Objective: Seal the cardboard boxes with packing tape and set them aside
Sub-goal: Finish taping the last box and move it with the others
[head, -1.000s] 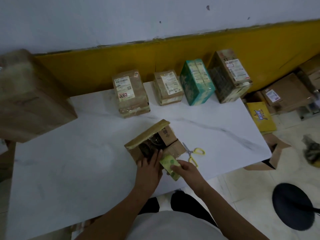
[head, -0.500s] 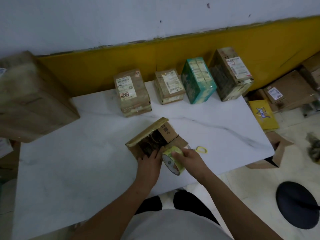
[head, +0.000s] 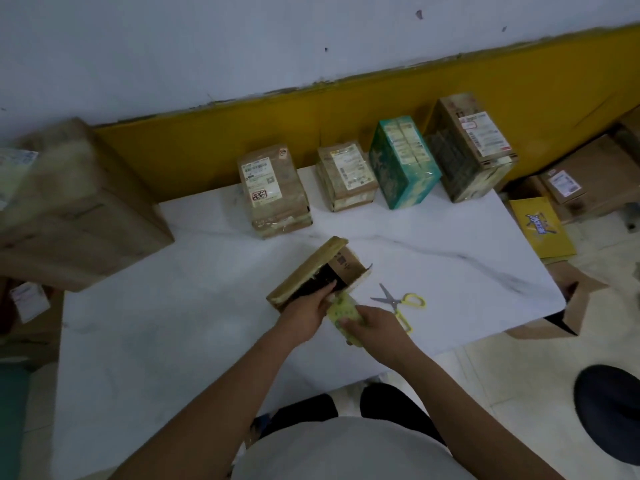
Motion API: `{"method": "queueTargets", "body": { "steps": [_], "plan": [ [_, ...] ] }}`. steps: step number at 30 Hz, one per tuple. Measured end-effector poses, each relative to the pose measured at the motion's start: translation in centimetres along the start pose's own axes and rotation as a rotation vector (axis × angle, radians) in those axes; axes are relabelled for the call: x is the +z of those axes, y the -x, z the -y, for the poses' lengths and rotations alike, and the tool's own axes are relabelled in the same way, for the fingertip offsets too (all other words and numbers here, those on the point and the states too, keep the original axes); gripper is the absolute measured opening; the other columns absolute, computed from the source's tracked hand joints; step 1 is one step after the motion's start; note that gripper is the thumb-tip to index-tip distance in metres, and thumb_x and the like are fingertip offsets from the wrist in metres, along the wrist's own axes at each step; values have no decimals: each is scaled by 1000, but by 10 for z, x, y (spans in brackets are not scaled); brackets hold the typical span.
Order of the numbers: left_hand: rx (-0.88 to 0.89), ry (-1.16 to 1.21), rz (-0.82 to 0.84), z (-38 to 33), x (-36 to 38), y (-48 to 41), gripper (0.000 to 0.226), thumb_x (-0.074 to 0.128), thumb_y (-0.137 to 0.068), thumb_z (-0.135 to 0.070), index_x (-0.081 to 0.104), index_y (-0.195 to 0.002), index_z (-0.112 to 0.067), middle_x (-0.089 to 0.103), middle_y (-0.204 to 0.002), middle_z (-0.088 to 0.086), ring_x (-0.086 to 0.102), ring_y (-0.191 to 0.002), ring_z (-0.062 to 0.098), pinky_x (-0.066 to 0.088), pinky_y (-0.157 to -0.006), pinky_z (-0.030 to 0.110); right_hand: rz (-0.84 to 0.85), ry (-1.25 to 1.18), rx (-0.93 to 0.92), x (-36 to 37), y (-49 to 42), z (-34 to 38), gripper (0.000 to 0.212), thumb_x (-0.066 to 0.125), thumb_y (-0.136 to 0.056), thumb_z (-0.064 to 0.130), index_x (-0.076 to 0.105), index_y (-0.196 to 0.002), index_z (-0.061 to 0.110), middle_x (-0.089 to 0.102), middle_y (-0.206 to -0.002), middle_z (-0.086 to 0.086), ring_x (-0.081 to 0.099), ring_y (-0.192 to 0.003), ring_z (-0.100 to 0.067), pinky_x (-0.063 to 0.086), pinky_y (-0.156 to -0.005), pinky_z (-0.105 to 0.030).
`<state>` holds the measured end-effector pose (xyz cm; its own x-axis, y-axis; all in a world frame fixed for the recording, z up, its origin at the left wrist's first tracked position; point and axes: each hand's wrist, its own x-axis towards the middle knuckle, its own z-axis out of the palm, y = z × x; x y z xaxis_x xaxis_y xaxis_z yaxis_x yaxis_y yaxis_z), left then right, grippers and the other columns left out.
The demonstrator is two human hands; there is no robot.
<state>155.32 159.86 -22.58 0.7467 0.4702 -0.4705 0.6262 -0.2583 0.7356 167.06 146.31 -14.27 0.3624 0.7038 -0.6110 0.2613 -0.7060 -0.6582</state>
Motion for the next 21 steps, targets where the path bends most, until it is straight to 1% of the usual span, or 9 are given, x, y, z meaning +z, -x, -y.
{"method": "queueTargets", "body": {
  "steps": [2,4,7,9,10,13,15,17,21],
  "plan": [
    [-17,28,20,3,-9,-4,40,43,-103,-23,47,-143,-24,52,-141,4,50,-127,20,38,-110,31,-17,-40,-37,6,-1,-7,16,58,-97,29,65,-94,15,68,-93,-2,63,-89,-17,45,-75,-26],
    [-91,126,50,0,-16,-4,33,44,-103,-23,57,-133,-22,61,-127,2,57,-115,17,45,-101,31,-46,-87,-72,9,-3,-13,18,59,-97,24,61,-115,22,60,-101,5,55,-94,-9,37,-70,-10],
    [-213,281,141,-13,-27,-6,25,49,-97,-19,65,-114,-28,66,-110,-1,61,-102,15,50,-91,30,-65,-186,-80,10,-10,-22,16,61,-95,13,62,-109,19,62,-99,3,55,-82,0,37,-66,-1],
    [-329,326,149,-24,-28,-9,18,51,-95,-28,69,-99,-26,67,-98,-2,62,-92,14,50,-81,29,-52,-259,-80,11,-13,-25,22,60,-93,3,62,-113,12,62,-95,3,55,-77,10,37,-66,-1],
    [-344,319,128,-30,-28,-8,22,51,-96,-37,69,-100,-24,66,-97,-5,61,-91,12,48,-79,28,-41,-287,-83,11,-15,-27,24,59,-92,-1,60,-111,12,61,-92,5,55,-74,13,38,-66,-1],
    [-136,243,59,-28,-25,-10,37,51,-96,-49,67,-119,-24,66,-109,-11,60,-101,5,47,-91,26,-10,-365,-74,11,-22,-31,21,58,-91,-5,59,-106,10,59,-90,2,56,-76,3,41,-65,-5],
    [-74,146,20,-25,-22,-10,36,49,-97,-47,72,-101,-19,69,-97,-3,62,-90,9,47,-84,27,4,-397,-91,11,-25,-32,15,58,-92,-2,62,-103,8,61,-88,-3,55,-78,-10,42,-65,-10],
    [-59,57,-70,-24,-17,-16,36,47,-100,-41,63,-77,-19,63,-81,0,59,-79,16,44,-76,31,19,-390,-136,11,-27,-33,8,58,-95,7,63,-100,10,66,-88,-3,58,-78,-9,44,-67,-13],
    [-62,-102,-199,-27,-14,-20,42,40,-103,-33,53,-66,-18,55,-66,-1,53,-64,18,41,-63,33,-3,-413,-96,18,-35,-37,16,57,-98,23,63,-95,8,67,-81,-2,65,-76,-14,49,-70,-23]
  ]
}}
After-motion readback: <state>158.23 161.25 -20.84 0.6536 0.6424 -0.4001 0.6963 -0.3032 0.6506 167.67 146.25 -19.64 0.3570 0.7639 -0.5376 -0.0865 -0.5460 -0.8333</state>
